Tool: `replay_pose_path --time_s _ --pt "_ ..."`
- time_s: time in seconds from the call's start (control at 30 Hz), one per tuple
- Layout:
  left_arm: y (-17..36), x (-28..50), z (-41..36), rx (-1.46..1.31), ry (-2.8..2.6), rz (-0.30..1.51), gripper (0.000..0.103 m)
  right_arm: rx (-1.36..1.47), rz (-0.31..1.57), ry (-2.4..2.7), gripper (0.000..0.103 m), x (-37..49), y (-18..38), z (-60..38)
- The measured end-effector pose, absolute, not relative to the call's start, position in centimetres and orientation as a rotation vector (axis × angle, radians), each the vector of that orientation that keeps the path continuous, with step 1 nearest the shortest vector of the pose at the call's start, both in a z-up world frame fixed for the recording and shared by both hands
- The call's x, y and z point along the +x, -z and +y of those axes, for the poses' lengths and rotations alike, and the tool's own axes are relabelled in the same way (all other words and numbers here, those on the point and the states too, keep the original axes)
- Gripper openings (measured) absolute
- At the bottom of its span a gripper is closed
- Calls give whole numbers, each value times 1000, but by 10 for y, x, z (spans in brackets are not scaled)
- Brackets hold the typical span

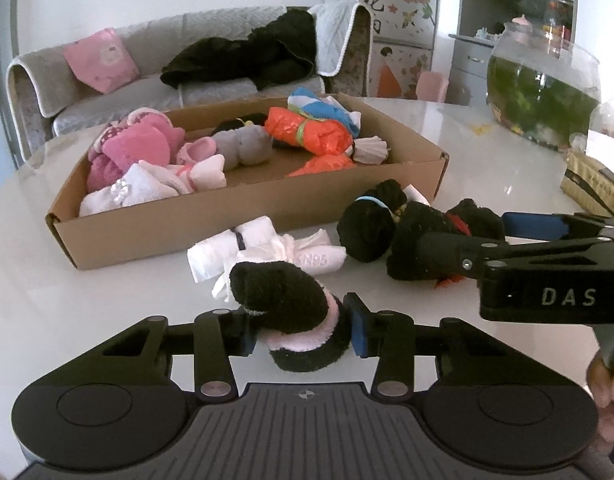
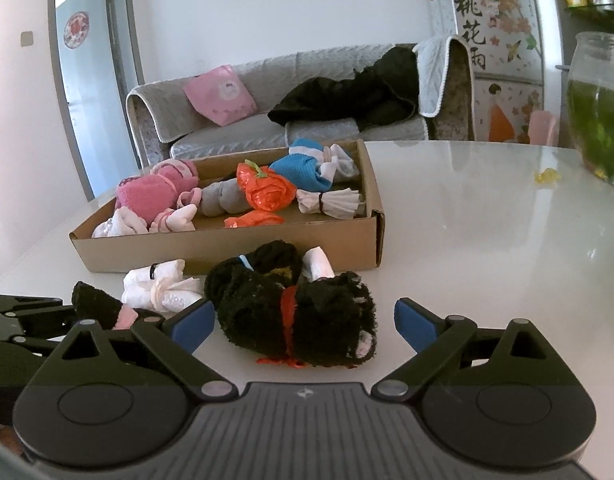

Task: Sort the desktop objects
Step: 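Grasp the black bundle with pink band using the left gripper, then grasp the large black fuzzy bundle with the right gripper while the left holds its bundle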

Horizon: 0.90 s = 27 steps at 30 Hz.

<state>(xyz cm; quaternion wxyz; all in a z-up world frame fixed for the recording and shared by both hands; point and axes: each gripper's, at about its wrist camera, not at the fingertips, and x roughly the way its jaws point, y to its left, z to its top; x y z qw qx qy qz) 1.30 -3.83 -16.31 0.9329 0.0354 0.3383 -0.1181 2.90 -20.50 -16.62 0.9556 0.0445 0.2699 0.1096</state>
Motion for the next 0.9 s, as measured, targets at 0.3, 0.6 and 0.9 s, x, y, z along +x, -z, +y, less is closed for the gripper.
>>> replay_pose_path --time_s 0.3,0.6,0.9 --pt "155 0 -15 37 195 696 49 50 544 -190 99 31 166 -187" --pt "127 -16 15 -2 158 644 49 6 597 -128 100 37 168 -172" --pt "124 -15 22 -11 147 642 49 52 657 -93 78 43 172 -177"
